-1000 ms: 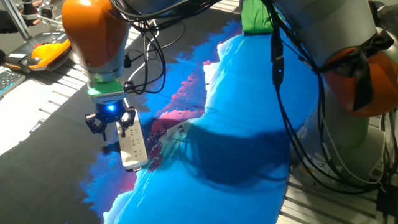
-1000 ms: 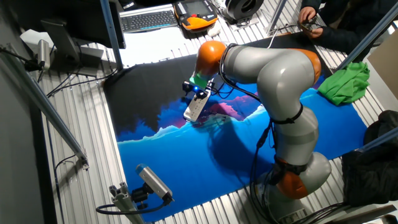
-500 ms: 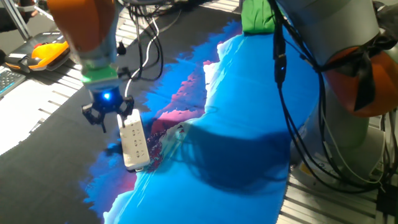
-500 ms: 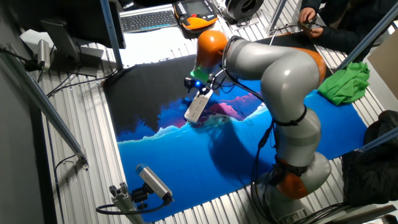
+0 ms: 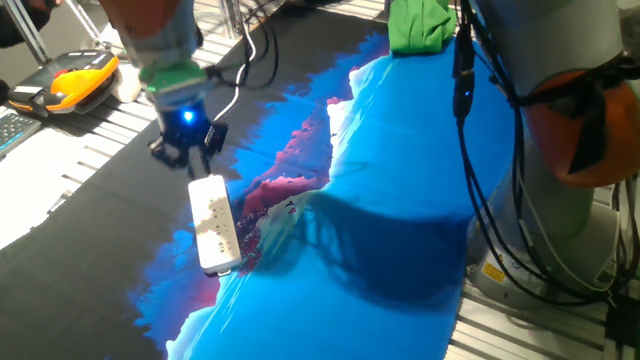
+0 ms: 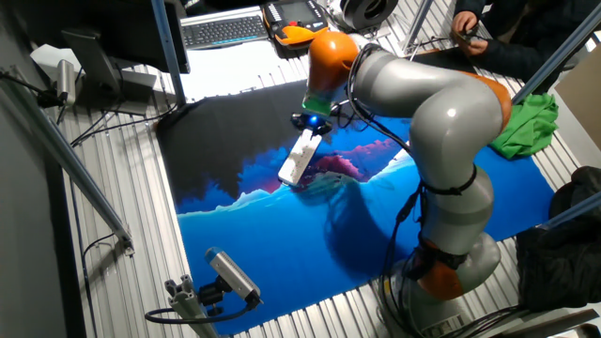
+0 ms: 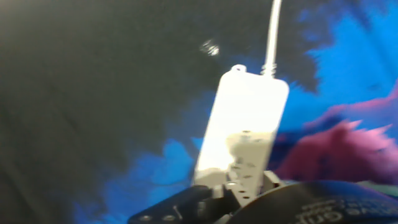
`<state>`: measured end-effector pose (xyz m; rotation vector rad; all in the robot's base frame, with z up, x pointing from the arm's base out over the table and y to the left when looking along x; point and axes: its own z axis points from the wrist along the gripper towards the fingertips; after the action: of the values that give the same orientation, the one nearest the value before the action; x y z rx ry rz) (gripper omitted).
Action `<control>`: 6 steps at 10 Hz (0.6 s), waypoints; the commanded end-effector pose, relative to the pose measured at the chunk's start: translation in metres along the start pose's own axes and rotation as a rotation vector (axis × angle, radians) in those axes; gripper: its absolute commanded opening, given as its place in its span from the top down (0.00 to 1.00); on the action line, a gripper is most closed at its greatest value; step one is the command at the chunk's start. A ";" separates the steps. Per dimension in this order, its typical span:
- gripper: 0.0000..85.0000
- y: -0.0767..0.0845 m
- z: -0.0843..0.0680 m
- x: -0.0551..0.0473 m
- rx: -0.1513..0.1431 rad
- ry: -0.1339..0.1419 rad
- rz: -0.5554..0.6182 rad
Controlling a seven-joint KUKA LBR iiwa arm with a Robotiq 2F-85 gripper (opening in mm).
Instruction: Turn off the power strip by pressing the button
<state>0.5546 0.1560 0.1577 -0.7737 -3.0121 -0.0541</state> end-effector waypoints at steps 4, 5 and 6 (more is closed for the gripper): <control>1.00 -0.052 -0.089 -0.013 0.038 0.038 -0.313; 1.00 -0.066 -0.099 -0.015 0.033 0.037 -0.342; 1.00 -0.073 -0.102 -0.014 0.020 0.029 -0.345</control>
<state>0.5344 0.0915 0.2228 -0.4426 -3.0555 -0.0495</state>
